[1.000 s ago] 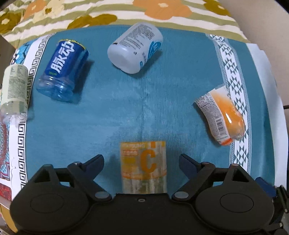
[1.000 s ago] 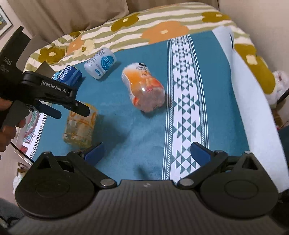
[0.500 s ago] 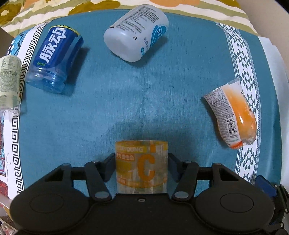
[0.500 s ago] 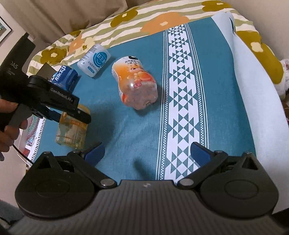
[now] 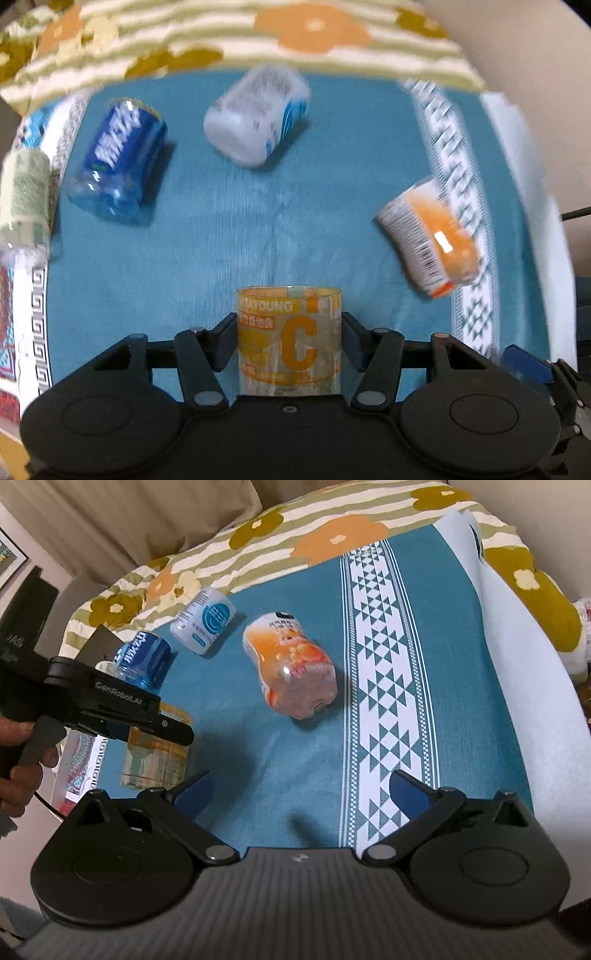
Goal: Flip cup upright
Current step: 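Rotate the cup rim-up in the left tool and lower it to the cloth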
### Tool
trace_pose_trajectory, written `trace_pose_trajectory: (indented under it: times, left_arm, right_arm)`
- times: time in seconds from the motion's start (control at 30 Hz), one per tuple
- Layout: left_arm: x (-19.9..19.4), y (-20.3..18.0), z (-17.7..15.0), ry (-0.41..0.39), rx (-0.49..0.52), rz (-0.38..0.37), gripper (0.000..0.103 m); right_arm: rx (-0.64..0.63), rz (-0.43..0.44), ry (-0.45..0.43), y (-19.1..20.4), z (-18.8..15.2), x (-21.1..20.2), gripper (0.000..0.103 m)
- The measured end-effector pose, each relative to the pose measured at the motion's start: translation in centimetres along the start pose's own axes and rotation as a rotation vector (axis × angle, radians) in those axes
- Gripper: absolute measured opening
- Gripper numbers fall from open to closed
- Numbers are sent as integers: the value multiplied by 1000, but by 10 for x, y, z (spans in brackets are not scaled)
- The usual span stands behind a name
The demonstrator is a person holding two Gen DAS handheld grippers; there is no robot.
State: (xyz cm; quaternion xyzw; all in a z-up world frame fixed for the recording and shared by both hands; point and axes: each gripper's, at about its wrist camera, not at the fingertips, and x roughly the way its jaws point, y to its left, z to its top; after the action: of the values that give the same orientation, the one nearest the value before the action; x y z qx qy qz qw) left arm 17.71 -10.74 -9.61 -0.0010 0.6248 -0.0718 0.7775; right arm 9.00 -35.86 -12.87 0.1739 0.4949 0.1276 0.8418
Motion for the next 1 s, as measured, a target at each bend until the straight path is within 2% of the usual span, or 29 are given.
trace_pose_trajectory:
  times: [0.1,0.2,0.27,0.4,0.67,0.83,1.0]
  left_arm:
    - [-15,3,-18,-153,3,-20,62]
    - [-20,7,-41,-344,-9,-56,62]
    - [-17,8,-58,-472,11,-36,62]
    - [1,14,-74,-602,14,-8,62]
    - [19,24,-91,-786,32,-63,62]
    - [26,24,-101,-821,58,-66,62]
    - [23,26,-108,-802,70,-66,62]
  right_arm:
    - [-5,2,-7,6,-1,-3,103]
    - [-11,-2,-6,12,-5,-4,103]
    - [-15,-12,-1,15,-8,-4,103]
    - [-39,-45,22,21,-15,-2,103]
    - [-70,-108,29,31,-30,9,103]
    - [-83,-123,34,40,-36,17,103]
    - [-100,-133,41,49,-41,20,103]
